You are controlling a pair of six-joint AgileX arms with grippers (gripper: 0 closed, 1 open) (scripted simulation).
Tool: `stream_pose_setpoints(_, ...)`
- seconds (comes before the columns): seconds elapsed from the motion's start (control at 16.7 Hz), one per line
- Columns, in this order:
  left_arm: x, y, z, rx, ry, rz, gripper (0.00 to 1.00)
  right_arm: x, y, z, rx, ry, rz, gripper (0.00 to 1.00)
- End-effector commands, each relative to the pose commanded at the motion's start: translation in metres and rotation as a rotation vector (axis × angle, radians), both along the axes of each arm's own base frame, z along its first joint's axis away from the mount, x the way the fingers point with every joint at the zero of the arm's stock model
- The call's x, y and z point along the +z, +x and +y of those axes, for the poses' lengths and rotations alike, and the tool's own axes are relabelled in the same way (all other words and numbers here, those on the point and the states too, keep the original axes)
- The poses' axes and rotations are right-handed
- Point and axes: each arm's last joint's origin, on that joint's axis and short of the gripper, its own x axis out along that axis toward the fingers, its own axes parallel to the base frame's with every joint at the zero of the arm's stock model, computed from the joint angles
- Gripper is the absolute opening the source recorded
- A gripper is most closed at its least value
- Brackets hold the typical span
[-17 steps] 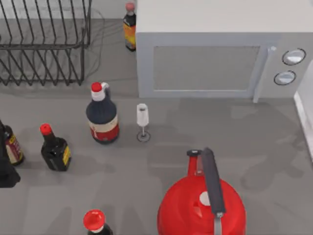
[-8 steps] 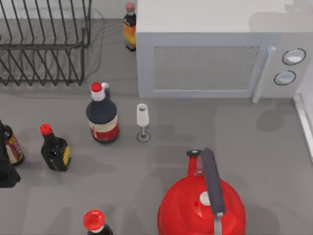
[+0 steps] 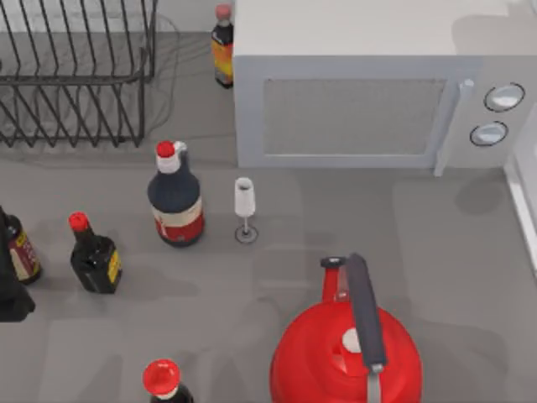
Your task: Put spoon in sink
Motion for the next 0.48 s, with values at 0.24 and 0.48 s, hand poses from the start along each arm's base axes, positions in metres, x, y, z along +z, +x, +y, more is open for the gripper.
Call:
stream_pose_setpoints(0.24, 0.0, 0.0, 0.0, 0.0, 0.0, 0.0, 1.0, -0.001, 0.001, 0.003, 0.003, -0.001, -0.006, 0.0)
stream_pose_setpoints(0.48, 0.0, 0.0, 0.0, 0.0, 0.0, 0.0, 1.0, -0.011, 0.004, 0.004, 0.011, -0.003, -0.016, 0.0)
